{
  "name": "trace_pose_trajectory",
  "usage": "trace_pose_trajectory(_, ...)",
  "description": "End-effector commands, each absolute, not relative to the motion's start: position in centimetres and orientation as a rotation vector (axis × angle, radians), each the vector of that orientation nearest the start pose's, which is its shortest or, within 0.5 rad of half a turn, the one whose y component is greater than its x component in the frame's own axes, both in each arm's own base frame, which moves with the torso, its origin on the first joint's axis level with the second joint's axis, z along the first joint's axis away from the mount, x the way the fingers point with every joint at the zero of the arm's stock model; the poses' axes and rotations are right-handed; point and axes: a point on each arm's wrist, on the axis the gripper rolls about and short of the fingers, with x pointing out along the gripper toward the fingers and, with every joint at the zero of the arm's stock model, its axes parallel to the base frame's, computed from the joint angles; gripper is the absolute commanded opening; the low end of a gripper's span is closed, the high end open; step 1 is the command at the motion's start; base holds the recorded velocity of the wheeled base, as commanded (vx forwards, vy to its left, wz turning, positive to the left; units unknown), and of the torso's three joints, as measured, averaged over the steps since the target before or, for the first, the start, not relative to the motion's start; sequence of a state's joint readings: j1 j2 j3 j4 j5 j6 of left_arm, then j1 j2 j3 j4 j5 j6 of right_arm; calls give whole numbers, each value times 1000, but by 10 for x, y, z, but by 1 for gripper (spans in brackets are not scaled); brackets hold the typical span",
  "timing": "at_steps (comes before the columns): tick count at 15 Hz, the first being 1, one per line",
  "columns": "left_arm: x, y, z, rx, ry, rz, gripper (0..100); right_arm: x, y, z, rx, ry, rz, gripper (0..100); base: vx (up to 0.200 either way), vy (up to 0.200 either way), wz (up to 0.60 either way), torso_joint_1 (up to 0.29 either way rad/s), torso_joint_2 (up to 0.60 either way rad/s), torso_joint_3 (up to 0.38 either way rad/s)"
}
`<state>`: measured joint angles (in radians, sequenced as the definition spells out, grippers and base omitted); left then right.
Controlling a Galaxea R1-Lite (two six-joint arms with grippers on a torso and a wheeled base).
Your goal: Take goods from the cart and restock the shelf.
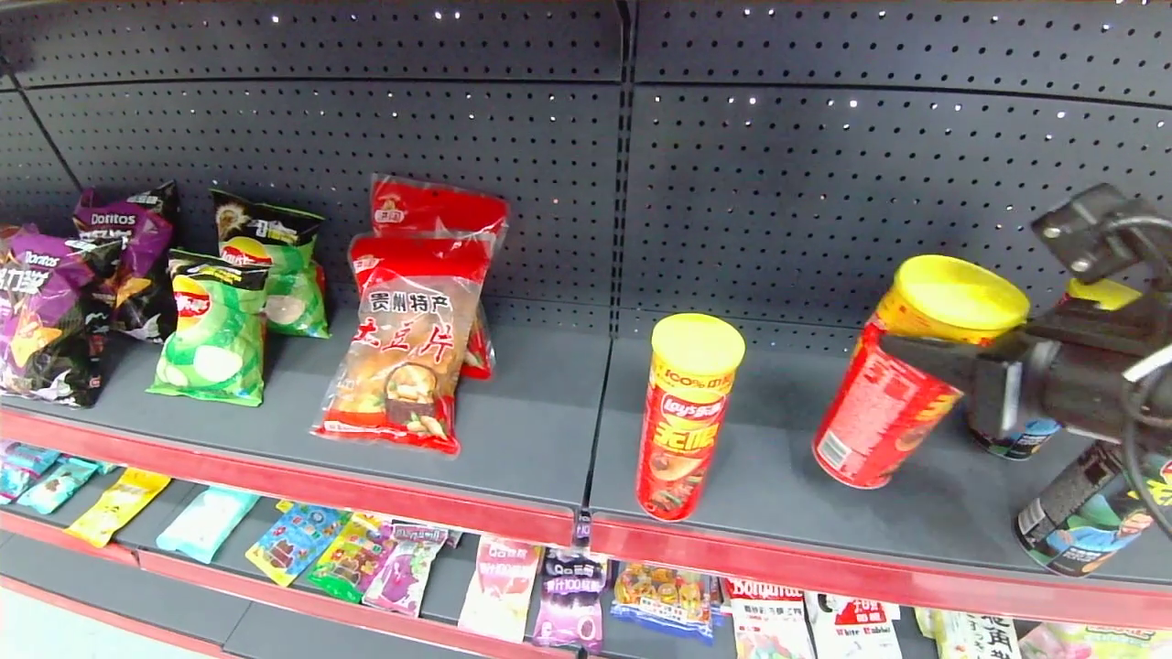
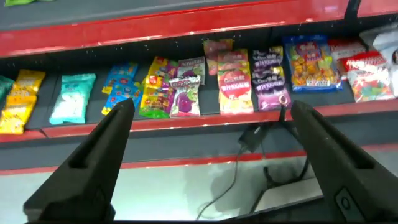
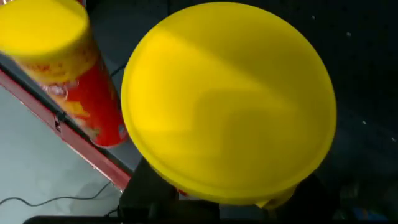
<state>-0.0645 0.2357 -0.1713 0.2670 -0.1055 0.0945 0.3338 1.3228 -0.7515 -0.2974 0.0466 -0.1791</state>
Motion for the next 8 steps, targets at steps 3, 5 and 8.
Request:
trace_pose_trajectory(3, -20, -1, 98, 77, 289, -183, 100, 278, 104, 212, -220, 260, 458, 0, 0, 0, 0, 0, 0, 0)
trace_pose_trajectory(5, -20, -1, 95, 76, 292, -183, 100, 295, 110, 210, -219, 259, 467, 0, 0, 0, 0, 0, 0, 0)
trace_pose_trajectory(8, -23, -1, 94, 77, 268, -176, 100, 314, 118, 205, -219, 261, 471, 0, 0, 0, 0, 0, 0, 0)
